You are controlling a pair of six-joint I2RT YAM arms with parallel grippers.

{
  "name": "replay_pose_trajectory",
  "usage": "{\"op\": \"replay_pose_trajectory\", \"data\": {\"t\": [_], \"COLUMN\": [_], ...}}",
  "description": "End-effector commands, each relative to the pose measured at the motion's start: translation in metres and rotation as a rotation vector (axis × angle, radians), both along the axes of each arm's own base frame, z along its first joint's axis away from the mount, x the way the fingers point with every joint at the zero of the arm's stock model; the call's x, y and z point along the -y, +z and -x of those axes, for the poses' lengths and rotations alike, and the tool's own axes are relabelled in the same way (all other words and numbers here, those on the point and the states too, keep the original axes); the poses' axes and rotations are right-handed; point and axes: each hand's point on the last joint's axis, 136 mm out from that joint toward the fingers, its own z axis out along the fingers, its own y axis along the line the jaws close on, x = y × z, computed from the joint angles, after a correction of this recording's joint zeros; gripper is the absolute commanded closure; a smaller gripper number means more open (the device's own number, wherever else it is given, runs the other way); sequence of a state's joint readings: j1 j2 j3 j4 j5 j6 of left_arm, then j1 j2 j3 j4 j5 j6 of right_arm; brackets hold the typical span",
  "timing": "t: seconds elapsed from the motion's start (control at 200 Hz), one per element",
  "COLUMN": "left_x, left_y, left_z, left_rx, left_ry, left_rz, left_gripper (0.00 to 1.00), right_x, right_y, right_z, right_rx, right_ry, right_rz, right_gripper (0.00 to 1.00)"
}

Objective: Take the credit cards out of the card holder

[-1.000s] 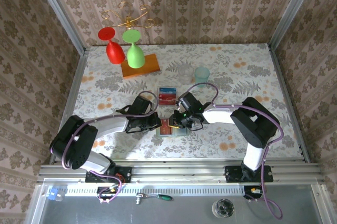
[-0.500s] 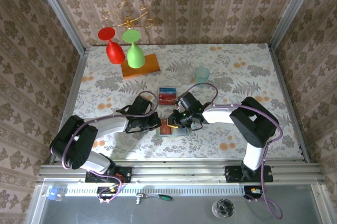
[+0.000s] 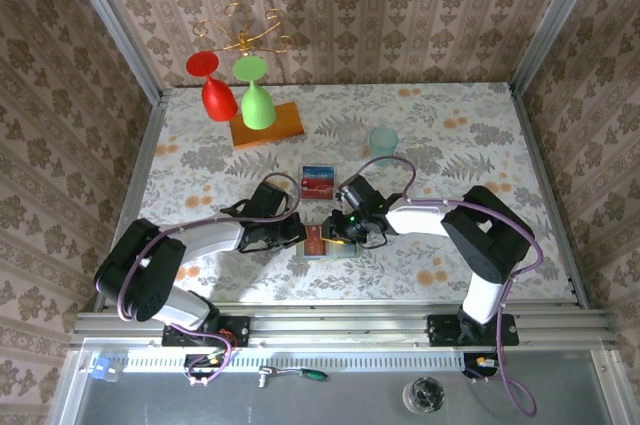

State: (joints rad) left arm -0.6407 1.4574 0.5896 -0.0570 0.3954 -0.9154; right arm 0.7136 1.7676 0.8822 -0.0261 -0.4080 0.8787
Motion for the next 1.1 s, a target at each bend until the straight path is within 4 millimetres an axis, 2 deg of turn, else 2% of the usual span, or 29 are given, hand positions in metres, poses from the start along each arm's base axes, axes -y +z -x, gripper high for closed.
{"op": "replay_pose_trajectory", "data": {"t": [0.0, 0.08, 0.17, 0.305, 0.58, 0.79, 1.095], "left_x": [-0.008, -0.006, -0.006, -0.010, -0.005, -0.007, -0.010], "left_y": [-0.001, 0.006, 0.013, 0.019, 0.004, -0.006, -0.010], "left_z": [0.004, 0.001, -0.001, -0.002, -0.001, 0.001, 0.005], "left_rx": [0.005, 0.024, 0.042, 0.065, 0.027, 0.008, -0.004], "left_ry": [-0.005, -0.008, -0.007, -0.008, -0.033, -0.033, -0.028], "left_rz": [-0.034, -0.024, -0.018, -0.038, -0.037, -0.061, -0.064], "left_gripper": [0.95, 0.89, 0.88, 0.95, 1.00, 1.00, 1.00], "right_x": [0.012, 0.011, 0.009, 0.009, 0.002, -0.001, -0.012], "right_y": [0.005, 0.010, 0.015, 0.019, 0.023, 0.021, 0.020], "right_z": [-0.001, -0.002, -0.003, -0.003, -0.003, -0.002, -0.002], "right_rx": [0.027, 0.036, 0.043, 0.050, 0.042, 0.029, 0.006], "right_ry": [-0.005, -0.005, -0.008, -0.012, -0.003, 0.000, 0.015], "right_rz": [0.063, 0.050, 0.038, 0.028, -0.007, -0.020, -0.063], "right_gripper": [0.71, 0.71, 0.71, 0.71, 0.71, 0.71, 0.71]}}
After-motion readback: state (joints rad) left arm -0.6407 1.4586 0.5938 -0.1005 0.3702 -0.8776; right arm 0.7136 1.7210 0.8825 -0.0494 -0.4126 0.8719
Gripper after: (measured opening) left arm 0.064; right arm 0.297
